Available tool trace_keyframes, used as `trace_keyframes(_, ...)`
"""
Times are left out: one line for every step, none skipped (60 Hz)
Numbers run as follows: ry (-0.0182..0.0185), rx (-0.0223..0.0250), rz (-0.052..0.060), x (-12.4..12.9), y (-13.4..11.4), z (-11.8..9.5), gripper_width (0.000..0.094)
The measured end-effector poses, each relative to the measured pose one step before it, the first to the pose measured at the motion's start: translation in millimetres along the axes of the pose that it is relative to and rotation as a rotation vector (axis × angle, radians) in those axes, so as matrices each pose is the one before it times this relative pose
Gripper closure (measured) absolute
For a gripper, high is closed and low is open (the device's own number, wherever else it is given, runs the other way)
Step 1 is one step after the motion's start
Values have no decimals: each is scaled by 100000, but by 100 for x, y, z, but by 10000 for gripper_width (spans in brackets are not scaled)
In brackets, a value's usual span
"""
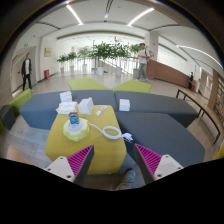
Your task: Unplug charger
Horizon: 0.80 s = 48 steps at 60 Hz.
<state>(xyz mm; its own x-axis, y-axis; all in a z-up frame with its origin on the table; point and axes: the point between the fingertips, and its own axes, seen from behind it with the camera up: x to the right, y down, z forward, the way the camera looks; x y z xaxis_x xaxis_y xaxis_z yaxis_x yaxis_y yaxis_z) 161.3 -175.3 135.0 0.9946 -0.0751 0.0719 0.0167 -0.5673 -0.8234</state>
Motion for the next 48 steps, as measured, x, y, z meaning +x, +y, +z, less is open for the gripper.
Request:
trace_keyframes(817, -636, -295, 349, -1858, -782, 91)
trace_keyframes(1034, 119, -367, 120, 1916, 784, 91)
trace_keyframes(893, -303, -271, 212, 30, 3, 90)
trace_keyframes(783, -280, -233, 224, 27, 52, 91)
trace_keyframes(663, -277, -62, 150, 6, 60, 91)
trace_keyframes(576, -241, 90, 123, -24, 41, 91)
trace_keyframes(421, -170, 194, 12, -40, 94, 89)
trace_keyframes(245, -93, 405, -62, -116, 155, 90)
trace_keyframes(36, -108, 445, -105, -183, 242, 92)
trace_keyframes(-144, -97, 533, -214, -143, 198, 92)
trace_keyframes(-163, -83, 487, -302, 125, 15, 95)
trace_keyframes(-625, -288, 204, 1389, -1376, 1127, 97)
trace_keyframes(-323, -12, 201, -137, -59, 208, 97)
trace_keyframes(-440, -31, 53, -114, -79, 77, 96)
trace_keyframes(-400, 15, -59, -369, -117, 265, 97)
trace_keyframes(-467, -36, -184, -462, -130, 331, 95)
trace_keyframes(-585, 7, -297, -504, -166, 421, 94)
trace_keyframes(-518, 322, -197, -1903, 872, -488, 95)
trace_keyframes(-998, 219, -379, -705, -229, 552, 96)
trace_keyframes(-1193, 251, -398, -682, -250, 618, 95)
trace_keyframes(-1327, 277, -323, -703, -267, 629, 95)
trace_keyframes(-1364, 297, -223, -733, -292, 801, 97)
trace_keyframes(-1335, 192, -6, -2243, -138, 335, 97)
trace_keyframes(-1762, 43, -147, 1611, -592, 2264, 97)
trace_keyframes(-1287, 170, 24, -824, -31, 961, 99)
trace_keyframes(-1134, 134, 30, -876, -175, 875, 96)
trace_keyframes(-830, 155, 24, -2645, 319, 4, 97)
trace_keyframes(-1018, 38, -28, -771, -118, 863, 95)
trace_keyframes(-935, 156, -10, -690, -113, 982, 92)
trace_keyframes(-823, 226, 17, -658, -159, 948, 89)
trace_keyframes(-822, 4, 22, -311, -349, 661, 90)
trace_keyframes(-785, -23, 21, 245, -142, 1555, 91)
trace_keyframes(-465, -59, 61, -352, 29, 902, 90)
trace_keyframes(-343, 77, 38, -367, -92, 967, 91)
trace_keyframes(-368, 401, 18, -347, -151, 1013, 89)
trace_keyframes(-165, 685, 118, -996, -75, 417, 90)
trace_keyframes(-220, 828, 164, -329, -218, 918, 90)
trace_keyframes(-115, 735, 198, -305, -210, 899, 90)
trace_keyframes(-110, 533, 104, -336, -181, 866, 91)
trace_keyframes(-364, 231, 212, -133, 44, 606, 91)
trace_keyframes(23, 96, 126, -442, -99, 755, 92)
trace_keyframes(196, 11, 40, -637, -170, 791, 97)
trace_keyframes(-69, 229, 38, -322, -61, 568, 98)
trace_keyframes(90, 449, -52, -198, -133, 566, 105)
trace_keyframes(-271, 1851, 58, -325, -499, 425, 121)
trace_keyframes(-114, 1866, 239, -193, -545, 437, 124)
trace_keyframes(323, 1157, -283, 0, -395, 399, 129)
trace_keyframes(214, 786, -689, 320, -194, 241, 133)
